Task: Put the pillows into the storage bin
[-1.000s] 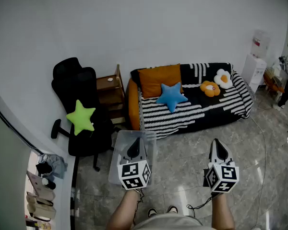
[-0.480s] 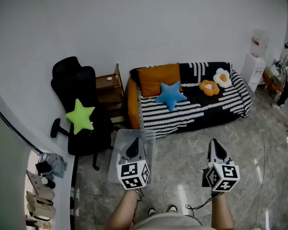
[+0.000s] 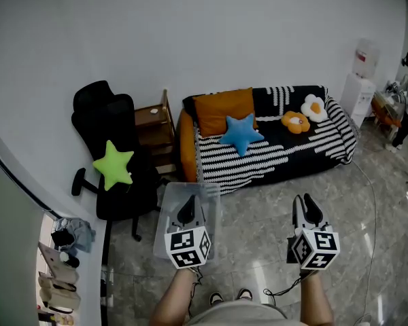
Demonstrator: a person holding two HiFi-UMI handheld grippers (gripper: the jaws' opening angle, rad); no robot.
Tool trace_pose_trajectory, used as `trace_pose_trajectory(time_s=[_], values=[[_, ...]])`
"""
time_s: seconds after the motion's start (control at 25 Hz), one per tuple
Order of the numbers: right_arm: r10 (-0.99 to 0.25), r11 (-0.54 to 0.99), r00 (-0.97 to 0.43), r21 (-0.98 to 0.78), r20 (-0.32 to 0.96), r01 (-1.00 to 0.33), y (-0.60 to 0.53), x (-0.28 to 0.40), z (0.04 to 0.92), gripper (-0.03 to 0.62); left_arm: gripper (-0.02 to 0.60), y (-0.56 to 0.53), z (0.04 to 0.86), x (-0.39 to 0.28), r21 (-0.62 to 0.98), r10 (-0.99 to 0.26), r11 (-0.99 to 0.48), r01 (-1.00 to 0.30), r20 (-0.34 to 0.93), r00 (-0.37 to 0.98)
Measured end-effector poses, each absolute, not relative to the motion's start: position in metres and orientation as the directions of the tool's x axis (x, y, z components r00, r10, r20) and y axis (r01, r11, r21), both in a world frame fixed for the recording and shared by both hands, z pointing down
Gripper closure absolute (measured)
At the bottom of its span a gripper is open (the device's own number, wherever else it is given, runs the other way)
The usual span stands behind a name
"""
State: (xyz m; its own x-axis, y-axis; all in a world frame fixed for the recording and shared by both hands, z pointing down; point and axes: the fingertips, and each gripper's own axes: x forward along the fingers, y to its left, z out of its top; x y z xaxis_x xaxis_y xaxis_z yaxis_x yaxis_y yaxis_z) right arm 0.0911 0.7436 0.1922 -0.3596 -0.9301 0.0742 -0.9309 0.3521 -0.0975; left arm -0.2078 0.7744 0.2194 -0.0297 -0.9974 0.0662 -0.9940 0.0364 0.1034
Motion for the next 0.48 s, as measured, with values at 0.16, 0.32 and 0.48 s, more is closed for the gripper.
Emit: trace_pose_trajectory(time_s=[0.16,0.32,0.48], values=[[-0.936,0.338,-0.346,-0.101,0.072,-0.936,0.742,0.096,0.193,0.444,0.575,0.774,0.221,-0.208,0.106,-0.997,0.043,-0.993,0.068,-0.036],[-0.939,0.328,-0.337,-0.115,0.068,-0.938,0.735,0.104,0.194,0.389,0.575,0.77,0.222,-0.206,0.109,-0.996,0.056,-0.992,0.072,-0.048],[-0.938,0.328,-0.338,-0.123,0.075,-0.937,0.727,0.113,0.199,0.372,0.575,0.763,0.228,-0.203,0.117,-0.994,0.073,-0.99,0.086,-0.063]])
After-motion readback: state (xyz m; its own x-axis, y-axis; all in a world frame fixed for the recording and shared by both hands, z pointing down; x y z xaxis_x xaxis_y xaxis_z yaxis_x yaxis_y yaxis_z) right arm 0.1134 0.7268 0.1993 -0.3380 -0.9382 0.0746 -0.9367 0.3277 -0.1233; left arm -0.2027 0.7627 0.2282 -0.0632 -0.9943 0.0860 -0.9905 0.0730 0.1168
